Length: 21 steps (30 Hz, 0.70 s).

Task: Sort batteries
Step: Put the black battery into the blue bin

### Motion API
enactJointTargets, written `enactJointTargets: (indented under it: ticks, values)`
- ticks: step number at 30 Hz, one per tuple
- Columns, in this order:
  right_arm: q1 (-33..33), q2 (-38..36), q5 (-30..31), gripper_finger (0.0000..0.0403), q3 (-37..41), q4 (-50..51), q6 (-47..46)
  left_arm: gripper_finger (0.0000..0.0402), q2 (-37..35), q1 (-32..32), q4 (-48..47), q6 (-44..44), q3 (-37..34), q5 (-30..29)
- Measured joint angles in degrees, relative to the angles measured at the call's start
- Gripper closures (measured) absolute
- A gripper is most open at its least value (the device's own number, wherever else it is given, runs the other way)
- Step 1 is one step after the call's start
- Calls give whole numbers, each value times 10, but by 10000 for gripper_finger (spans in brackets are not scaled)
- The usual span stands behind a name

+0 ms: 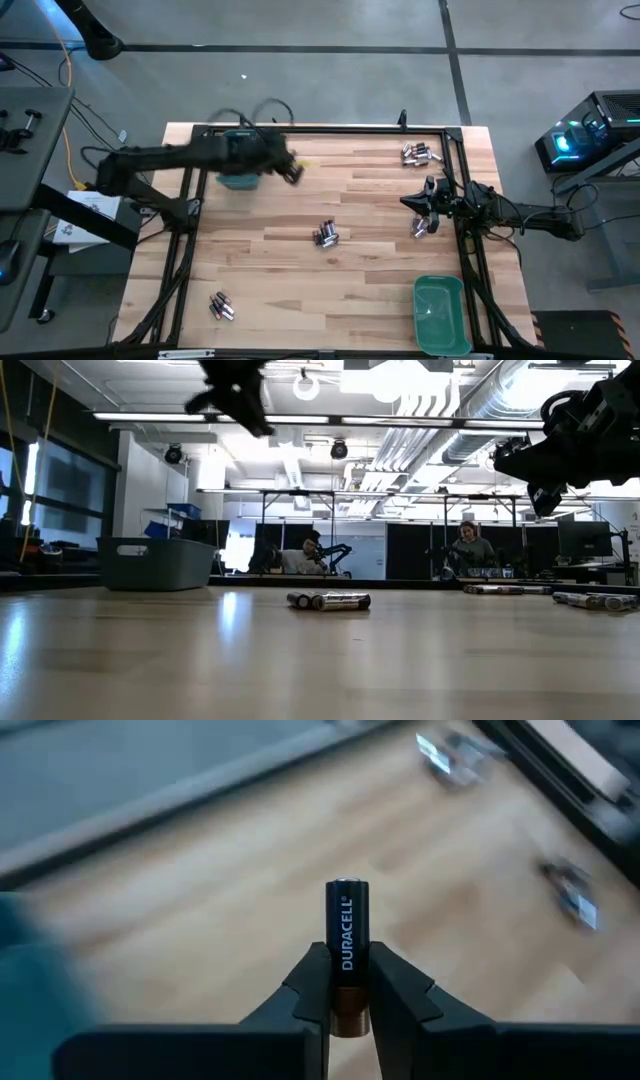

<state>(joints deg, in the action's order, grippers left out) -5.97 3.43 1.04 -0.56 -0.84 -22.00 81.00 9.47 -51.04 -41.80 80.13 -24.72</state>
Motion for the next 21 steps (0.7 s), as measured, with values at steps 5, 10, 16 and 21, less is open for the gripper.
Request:
enactJointTargets:
  ticks: [5,10,16,21]
  values:
    - [0,0,0,402,0,0,0,369,-5,103,-183,-1,27,9]
    - [0,0,0,402,0,0,0,369,-2,197,-223,16,-30,70]
    - [0,0,0,402,0,0,0,369,-1,260,-145,29,-160,111]
    - [0,0,0,402,0,0,0,369,-1,281,-59,30,-248,118]
